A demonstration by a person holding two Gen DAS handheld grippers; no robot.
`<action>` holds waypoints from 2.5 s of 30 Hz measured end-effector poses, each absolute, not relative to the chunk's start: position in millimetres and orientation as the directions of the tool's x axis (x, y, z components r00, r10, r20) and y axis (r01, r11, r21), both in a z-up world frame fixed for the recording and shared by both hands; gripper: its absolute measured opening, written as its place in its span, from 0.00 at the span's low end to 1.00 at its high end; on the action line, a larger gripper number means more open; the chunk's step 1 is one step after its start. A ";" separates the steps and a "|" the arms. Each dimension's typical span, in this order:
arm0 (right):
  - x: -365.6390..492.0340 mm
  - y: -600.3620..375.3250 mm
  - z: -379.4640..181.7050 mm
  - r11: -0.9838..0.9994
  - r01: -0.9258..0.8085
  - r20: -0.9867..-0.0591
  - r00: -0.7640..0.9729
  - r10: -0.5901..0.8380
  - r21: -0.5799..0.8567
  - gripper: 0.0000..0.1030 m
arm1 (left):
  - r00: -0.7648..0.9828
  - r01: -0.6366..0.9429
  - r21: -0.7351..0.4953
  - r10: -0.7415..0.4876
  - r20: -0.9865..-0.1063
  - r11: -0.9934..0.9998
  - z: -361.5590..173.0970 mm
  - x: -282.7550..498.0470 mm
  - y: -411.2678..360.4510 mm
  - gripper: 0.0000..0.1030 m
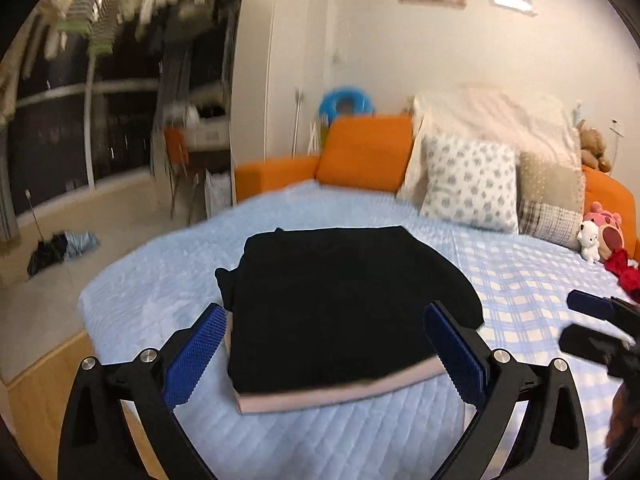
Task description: Fold large clothes
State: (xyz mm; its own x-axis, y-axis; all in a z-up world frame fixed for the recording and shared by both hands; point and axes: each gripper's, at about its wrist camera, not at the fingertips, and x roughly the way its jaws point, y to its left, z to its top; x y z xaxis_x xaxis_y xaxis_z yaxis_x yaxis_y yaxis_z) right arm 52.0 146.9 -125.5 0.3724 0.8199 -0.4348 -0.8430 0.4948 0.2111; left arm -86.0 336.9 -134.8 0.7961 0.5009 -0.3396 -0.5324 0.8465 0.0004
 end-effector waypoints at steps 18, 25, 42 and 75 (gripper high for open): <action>23.3 147.2 -213.2 0.577 -0.813 -0.497 0.469 0.730 0.079 0.95 | 0.672 -0.624 0.023 0.552 -0.494 0.781 -222.4 -109.5 305.6 0.97; 15.4 159.5 -216.4 0.560 -0.827 -0.484 0.474 0.735 0.041 0.95 | 0.670 -0.624 0.014 0.544 -0.505 0.782 -225.6 -108.4 308.8 0.97; 22.0 153.0 -214.6 0.604 -0.796 -0.466 0.520 0.716 0.040 0.95 | 0.666 -0.616 0.011 0.529 -0.526 0.787 -233.1 -99.3 308.8 0.97; 19.1 151.0 -212.8 0.605 -0.795 -0.460 0.521 0.719 0.044 0.95 | 0.662 -0.619 0.019 0.535 -0.525 0.785 -230.7 -91.0 300.2 0.97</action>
